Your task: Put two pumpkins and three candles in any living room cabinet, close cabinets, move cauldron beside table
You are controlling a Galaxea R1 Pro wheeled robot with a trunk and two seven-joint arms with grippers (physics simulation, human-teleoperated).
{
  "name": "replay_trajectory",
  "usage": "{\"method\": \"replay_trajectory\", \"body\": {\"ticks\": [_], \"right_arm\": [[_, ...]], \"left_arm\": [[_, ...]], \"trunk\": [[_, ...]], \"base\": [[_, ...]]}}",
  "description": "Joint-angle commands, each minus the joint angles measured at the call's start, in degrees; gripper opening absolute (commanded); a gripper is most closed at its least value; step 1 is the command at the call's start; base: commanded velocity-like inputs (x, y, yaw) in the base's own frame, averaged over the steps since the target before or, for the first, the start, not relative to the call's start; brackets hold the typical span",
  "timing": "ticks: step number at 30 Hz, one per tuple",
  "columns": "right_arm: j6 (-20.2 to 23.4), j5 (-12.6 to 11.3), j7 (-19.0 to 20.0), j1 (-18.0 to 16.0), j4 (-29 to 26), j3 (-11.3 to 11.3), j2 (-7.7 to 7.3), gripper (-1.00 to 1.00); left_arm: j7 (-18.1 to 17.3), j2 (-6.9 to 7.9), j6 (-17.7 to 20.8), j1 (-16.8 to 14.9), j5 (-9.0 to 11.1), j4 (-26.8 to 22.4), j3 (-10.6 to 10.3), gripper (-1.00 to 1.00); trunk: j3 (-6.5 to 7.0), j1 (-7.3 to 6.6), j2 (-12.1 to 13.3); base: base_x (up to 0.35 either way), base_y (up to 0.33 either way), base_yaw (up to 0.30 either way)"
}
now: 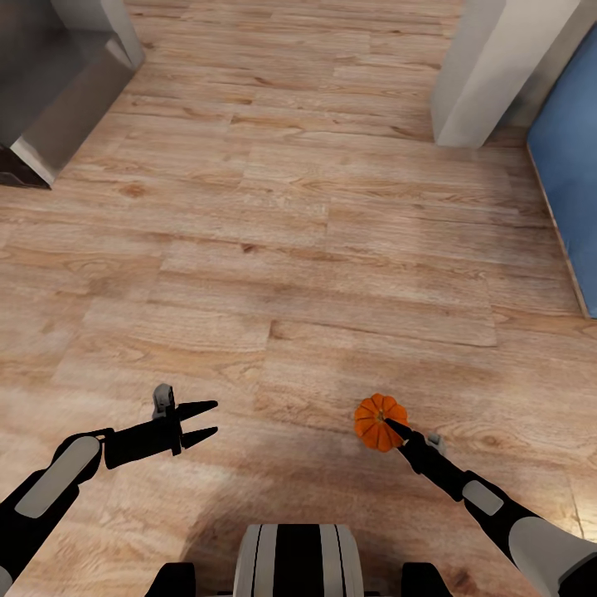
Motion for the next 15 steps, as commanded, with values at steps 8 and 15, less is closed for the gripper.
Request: {"method": "replay_trajectory", "body": {"ticks": [8, 15], "right_arm": [[0.17, -0.22, -0.32, -0.01, 0.13, 0.86, -0.04, -1.0], [0.17, -0.19, -0.07, -0.01, 0.12, 0.86, -0.04, -1.0]], "left_arm": [[-0.36, 0.05, 0.05, -0.05, -0.16, 0.05, -0.13, 1.0], [-0.38, 0.03, 0.05, -0.05, -0.22, 0.05, -0.12, 1.0]], "trunk": [[-0.03, 0.0, -0.01], [-0.03, 0.0, -0.01]], "base": [[0.0, 0.0, 0.0], [0.0, 0.0, 0.0]]}}
